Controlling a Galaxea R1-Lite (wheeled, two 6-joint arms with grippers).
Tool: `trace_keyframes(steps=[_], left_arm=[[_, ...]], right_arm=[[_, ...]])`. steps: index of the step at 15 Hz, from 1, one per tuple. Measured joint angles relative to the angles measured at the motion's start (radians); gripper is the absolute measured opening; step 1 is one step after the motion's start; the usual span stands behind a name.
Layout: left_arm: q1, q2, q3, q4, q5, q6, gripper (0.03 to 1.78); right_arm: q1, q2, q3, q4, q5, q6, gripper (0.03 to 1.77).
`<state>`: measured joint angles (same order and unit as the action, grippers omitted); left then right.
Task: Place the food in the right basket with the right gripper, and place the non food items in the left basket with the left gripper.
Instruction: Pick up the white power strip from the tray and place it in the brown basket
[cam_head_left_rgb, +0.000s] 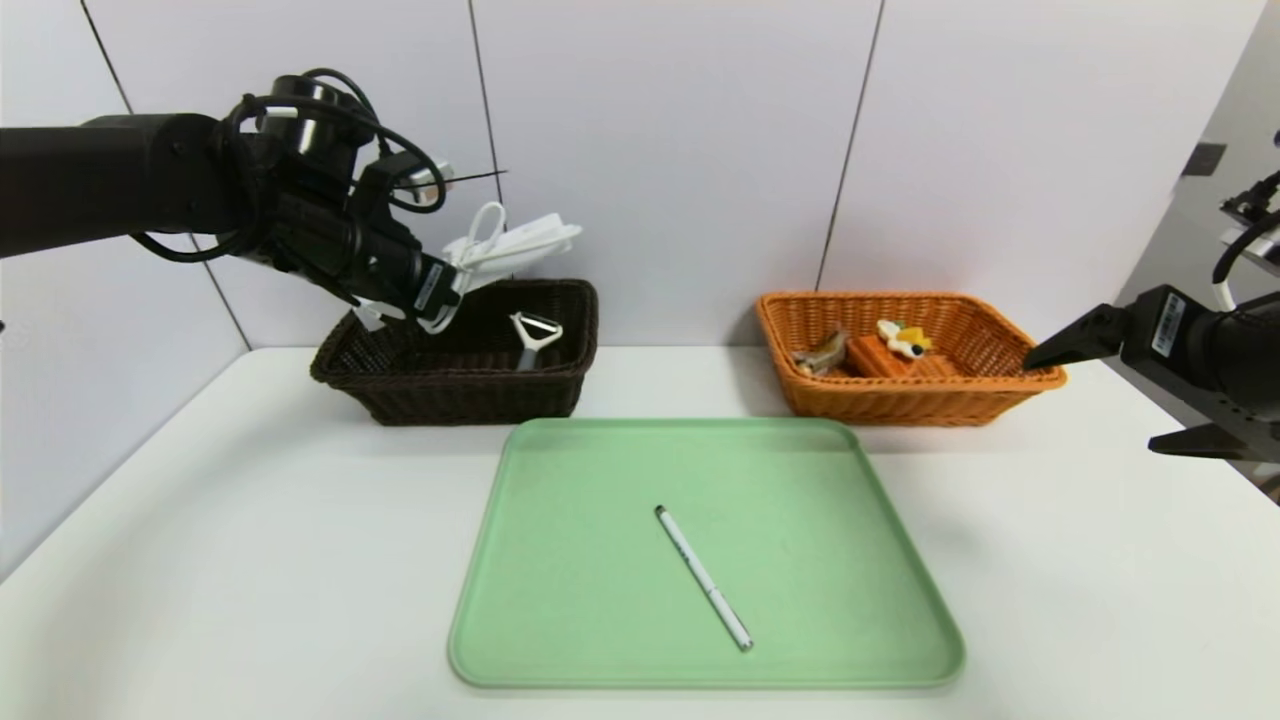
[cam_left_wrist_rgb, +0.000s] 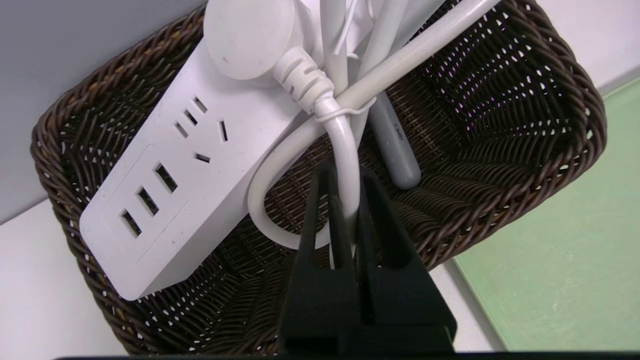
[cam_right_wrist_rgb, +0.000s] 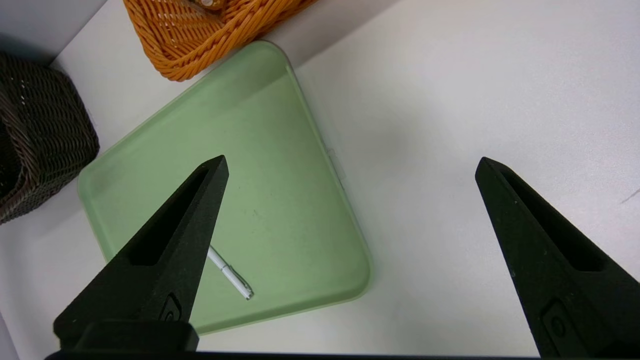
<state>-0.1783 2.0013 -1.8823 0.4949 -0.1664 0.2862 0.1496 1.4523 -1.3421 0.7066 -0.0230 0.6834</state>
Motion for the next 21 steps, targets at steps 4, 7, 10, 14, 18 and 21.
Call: trace_keyframes(steps=[4,7,10,14,18,21], left_arm=[[0.011,0.036,0.001,0.004,-0.001,-0.001,0.08],[0.012,0.05,0.004,0.005,-0.001,-0.002,0.08],[0.011,0.058,0.001,0.006,-0.001,-0.001,0.08],[0.01,0.072,0.001,0.006,0.0,-0.004,0.08],[0.006,0.085,0.003,0.001,0.002,-0.019,0.68],[0.003,0.091,0.001,0.001,0.003,-0.02,1.0]], right_arm=[[0.0,0.01,-0.002,0.0,-0.01,0.0,1.71],[0.0,0.022,-0.014,-0.001,-0.027,-0.004,1.71],[0.0,0.031,-0.027,-0.001,-0.027,-0.004,1.71],[0.0,0.036,-0.028,0.001,-0.027,0.0,1.71],[0.0,0.037,-0.029,0.001,-0.027,0.0,1.71],[0.0,0.037,-0.034,0.0,-0.027,0.0,1.71]])
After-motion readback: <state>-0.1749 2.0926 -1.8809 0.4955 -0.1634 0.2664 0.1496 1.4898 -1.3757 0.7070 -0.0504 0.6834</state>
